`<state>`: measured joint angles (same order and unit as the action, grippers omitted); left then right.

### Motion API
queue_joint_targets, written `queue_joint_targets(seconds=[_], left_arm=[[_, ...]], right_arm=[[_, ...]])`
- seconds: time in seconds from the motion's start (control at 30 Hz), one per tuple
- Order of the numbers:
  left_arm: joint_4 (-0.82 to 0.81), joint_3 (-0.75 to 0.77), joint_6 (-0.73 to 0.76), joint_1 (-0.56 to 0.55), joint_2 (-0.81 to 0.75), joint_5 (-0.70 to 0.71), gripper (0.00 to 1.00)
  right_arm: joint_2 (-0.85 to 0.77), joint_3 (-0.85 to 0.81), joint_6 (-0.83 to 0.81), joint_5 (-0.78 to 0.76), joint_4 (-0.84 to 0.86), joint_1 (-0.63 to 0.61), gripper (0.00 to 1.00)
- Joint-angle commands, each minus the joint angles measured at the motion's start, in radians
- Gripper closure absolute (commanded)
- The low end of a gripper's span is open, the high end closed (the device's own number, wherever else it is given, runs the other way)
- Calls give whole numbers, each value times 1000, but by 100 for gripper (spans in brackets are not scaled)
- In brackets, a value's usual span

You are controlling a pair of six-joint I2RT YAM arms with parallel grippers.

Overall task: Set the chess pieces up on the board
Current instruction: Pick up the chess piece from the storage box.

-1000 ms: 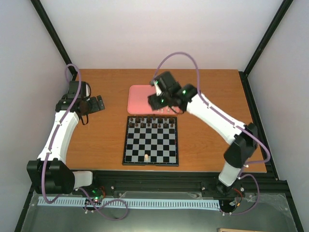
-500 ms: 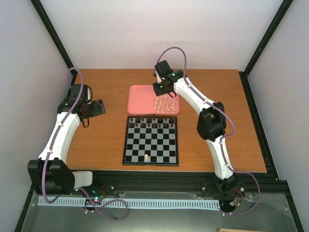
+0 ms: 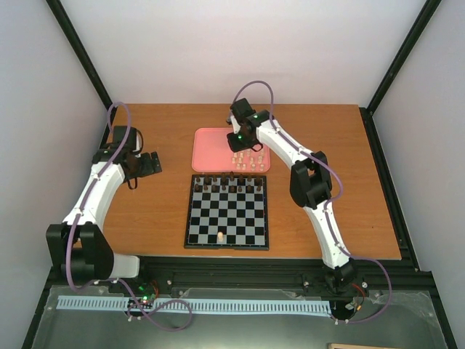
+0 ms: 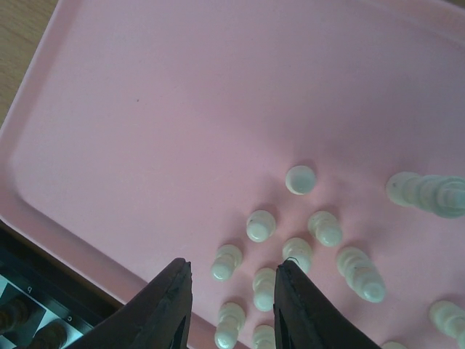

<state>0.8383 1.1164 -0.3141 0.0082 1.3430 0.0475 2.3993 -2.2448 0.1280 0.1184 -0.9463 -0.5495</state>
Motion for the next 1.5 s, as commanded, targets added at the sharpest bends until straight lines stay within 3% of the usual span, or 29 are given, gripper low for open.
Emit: queue_joint_targets(seconds=[0.0, 0.63, 1.13, 1.47], left_arm=[[3, 46, 4, -8, 14, -10, 0], [20, 76, 13, -11, 37, -15, 0], [15, 72, 14, -12, 58, -21, 0], [10, 71, 13, -12, 62, -26, 0]], right_arm=[[29, -14, 8, 45, 16, 6, 68], [130, -91, 17, -6, 10, 6, 68], [149, -98, 24, -14, -4, 6, 74], [139, -104, 24, -22, 1, 7, 86]])
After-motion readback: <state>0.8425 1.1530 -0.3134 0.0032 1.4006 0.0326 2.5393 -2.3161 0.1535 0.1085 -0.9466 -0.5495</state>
